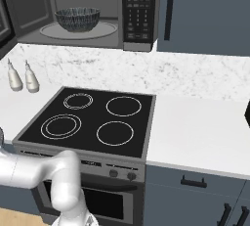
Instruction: Open the microwave, place the bowl with waffle inside the microwave, then close the microwave door and turn it on.
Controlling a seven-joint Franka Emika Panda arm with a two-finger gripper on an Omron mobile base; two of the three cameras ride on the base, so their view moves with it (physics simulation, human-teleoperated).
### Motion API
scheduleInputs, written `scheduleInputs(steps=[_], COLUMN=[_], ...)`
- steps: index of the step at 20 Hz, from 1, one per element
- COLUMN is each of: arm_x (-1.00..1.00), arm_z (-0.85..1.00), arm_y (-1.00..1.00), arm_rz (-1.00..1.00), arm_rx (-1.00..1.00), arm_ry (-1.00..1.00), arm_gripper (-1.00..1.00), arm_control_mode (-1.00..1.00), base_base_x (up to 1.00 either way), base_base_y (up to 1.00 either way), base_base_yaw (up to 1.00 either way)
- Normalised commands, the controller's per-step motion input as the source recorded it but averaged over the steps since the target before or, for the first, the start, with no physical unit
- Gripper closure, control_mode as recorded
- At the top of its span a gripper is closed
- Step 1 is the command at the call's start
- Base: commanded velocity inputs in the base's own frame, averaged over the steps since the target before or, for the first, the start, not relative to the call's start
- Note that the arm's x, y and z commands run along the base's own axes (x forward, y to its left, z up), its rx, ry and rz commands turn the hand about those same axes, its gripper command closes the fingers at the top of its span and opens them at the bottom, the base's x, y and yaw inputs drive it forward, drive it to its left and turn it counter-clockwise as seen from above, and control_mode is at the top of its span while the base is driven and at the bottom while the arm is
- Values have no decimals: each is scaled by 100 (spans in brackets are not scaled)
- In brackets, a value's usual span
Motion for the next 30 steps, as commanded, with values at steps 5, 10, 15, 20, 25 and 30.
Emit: scheduleInputs(steps=[5,10,15,20,25,30], arm_x=[80,55,43,79,65,31], arm_z=[0,-16,-66,-40,-8,0], arm_y=[-100,-89,-71,-41,-21,-1], arm_rz=[2,11,21,21,15,5], arm_rx=[6,5,-1,-1,0,0], arm_ry=[0,-17,-76,-58,-37,-6], arm_gripper=[-100,-100,-100,-100,-100,-100], arm_control_mode=[-100,-100,-100,-100,-100,-100], base_base_x=[0,0,0,0,0,0], base_base_y=[0,0,0,0,0,0], base_base_yaw=[0,0,0,0,0,0])
